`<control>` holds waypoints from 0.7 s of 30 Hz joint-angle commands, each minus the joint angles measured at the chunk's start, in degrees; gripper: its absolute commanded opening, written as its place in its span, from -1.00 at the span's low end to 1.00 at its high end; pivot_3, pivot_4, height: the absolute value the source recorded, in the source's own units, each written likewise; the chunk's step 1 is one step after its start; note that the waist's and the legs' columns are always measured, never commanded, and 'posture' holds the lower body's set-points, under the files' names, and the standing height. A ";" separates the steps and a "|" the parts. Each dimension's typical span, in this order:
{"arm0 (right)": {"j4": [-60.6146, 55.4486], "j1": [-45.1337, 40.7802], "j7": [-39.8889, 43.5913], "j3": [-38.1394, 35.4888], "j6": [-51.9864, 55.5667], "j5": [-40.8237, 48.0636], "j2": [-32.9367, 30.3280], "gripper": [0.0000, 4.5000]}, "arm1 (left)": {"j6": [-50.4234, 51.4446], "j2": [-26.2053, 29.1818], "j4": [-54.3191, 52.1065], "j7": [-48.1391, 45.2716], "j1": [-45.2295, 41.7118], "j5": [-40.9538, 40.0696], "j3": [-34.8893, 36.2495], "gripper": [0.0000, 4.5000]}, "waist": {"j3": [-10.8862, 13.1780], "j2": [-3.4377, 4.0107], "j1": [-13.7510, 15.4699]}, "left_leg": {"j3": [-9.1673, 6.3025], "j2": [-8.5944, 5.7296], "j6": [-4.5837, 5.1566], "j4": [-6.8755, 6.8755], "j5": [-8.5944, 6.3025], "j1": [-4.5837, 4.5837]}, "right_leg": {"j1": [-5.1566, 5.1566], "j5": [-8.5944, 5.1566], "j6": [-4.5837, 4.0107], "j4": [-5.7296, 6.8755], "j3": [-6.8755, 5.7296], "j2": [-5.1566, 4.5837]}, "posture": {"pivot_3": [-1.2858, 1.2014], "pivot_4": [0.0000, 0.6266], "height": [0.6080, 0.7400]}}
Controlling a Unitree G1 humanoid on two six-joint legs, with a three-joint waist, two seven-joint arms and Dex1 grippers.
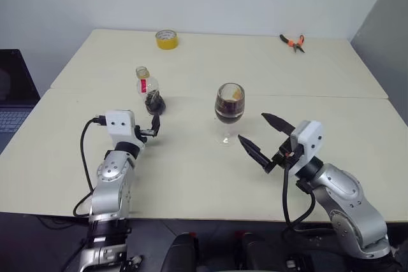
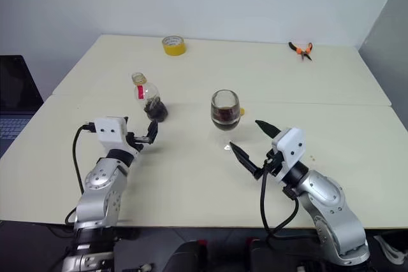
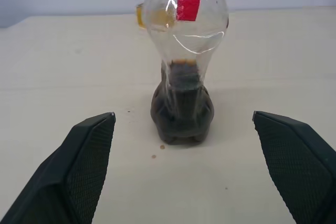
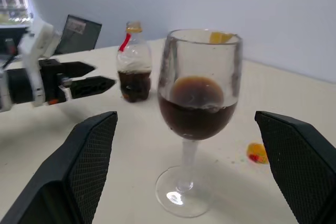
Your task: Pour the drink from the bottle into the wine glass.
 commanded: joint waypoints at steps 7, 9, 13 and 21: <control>18.18 5.84 -11.26 -5.38 -18.74 -8.58 11.84 1.00 | -4.51 -4.19 -5.28 2.10 6.30 3.85 -3.77 0.97 | -0.16 0.06 0.55 | 0.04 0.03 0.00 -0.07 -0.01 0.10 | 0.03 0.00 -0.01 -0.02 0.04 0.03 | 0.03 -0.52 1.00; 20.19 5.61 -13.22 -5.60 -21.33 -11.26 12.55 1.00 | -5.41 -4.38 -5.48 1.88 6.62 4.32 -4.52 0.97 | -0.17 0.08 0.57 | 0.10 0.01 0.00 -0.12 -0.01 0.15 | 0.05 0.00 -0.01 -0.04 0.09 0.03 | 0.03 -0.52 1.00; 24.41 4.91 -15.21 -7.48 -24.03 -11.54 13.40 1.00 | -7.46 -4.95 -5.03 1.04 7.41 4.42 -5.68 0.97 | -0.17 0.08 0.58 | 0.14 0.01 0.00 -0.17 -0.01 0.18 | 0.05 0.00 -0.01 -0.06 0.13 0.03 | 0.03 -0.52 1.00; 27.04 2.90 -15.17 -9.34 -24.70 -10.62 13.52 1.00 | -8.05 -5.39 -4.52 0.94 7.53 4.78 -6.37 0.97 | -0.18 0.09 0.55 | 0.27 0.02 0.01 -0.38 0.00 0.33 | 0.07 0.00 -0.01 -0.08 0.24 0.03 | 0.03 -0.52 1.00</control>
